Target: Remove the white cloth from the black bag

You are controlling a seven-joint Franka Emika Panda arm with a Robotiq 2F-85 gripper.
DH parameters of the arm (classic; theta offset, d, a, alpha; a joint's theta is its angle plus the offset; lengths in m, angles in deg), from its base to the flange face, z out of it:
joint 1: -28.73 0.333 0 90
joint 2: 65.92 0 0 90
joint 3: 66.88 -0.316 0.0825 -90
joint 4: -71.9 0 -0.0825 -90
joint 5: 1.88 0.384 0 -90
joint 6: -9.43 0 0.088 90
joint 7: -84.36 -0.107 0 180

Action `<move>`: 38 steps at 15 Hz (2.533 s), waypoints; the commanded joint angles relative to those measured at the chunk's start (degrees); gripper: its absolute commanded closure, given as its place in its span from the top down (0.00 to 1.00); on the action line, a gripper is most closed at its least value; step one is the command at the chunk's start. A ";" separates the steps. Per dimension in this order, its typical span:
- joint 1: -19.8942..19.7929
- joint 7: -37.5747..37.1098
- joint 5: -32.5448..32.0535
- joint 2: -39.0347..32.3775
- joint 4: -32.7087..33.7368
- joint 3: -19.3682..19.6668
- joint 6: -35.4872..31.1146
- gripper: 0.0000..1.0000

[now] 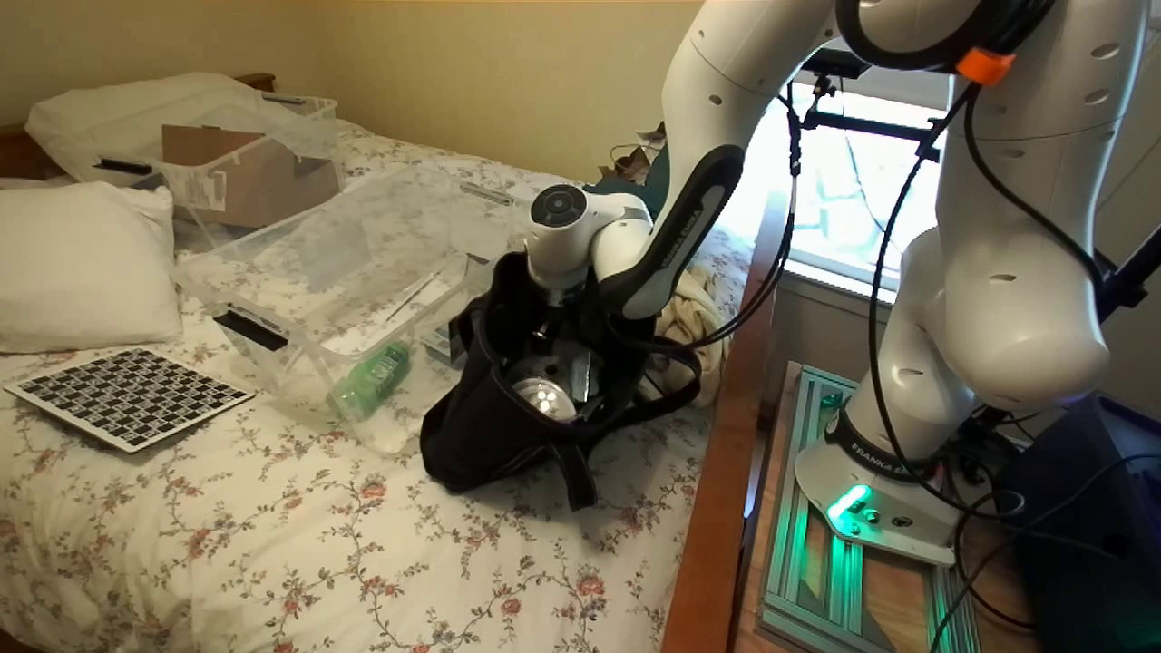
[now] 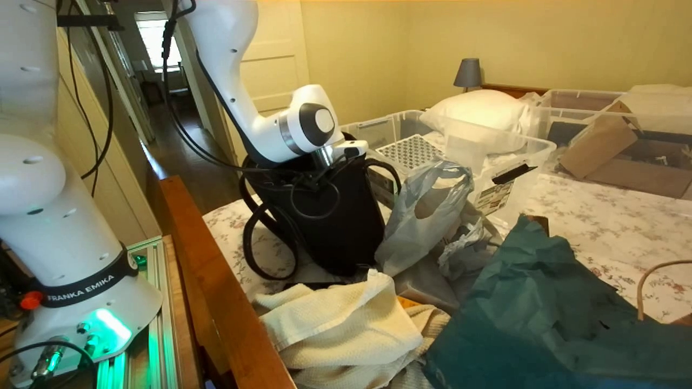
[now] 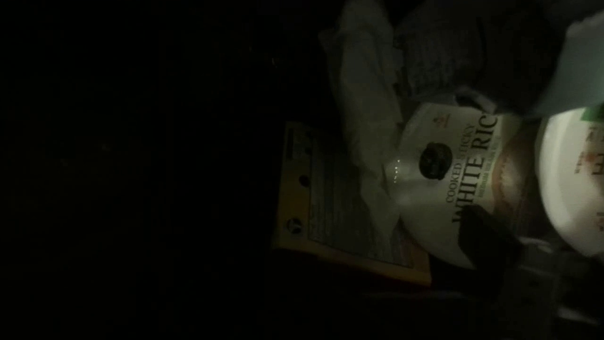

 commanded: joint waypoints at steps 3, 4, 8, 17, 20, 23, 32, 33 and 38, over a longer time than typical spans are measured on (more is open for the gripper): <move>2.24 -8.19 -7.20 -6.52 3.50 5.02 -7.31 1.00; 2.38 -8.69 -7.53 -7.33 3.93 5.39 -7.95 1.00; 4.18 -10.51 -9.38 -8.24 4.48 7.35 -9.13 1.00; 17.64 -19.15 -32.23 -2.96 2.50 18.03 -4.98 1.00; 17.43 -17.56 -32.32 -5.04 3.11 17.26 -5.09 1.00; 16.98 -15.63 -32.16 -7.18 4.15 16.73 -5.77 1.00; 15.32 -5.13 -28.46 -13.09 7.49 14.89 -4.34 1.00; 15.19 -3.75 -27.54 -13.70 7.78 14.57 -3.32 1.00; 14.51 4.74 -21.82 -15.80 9.03 11.90 5.07 0.72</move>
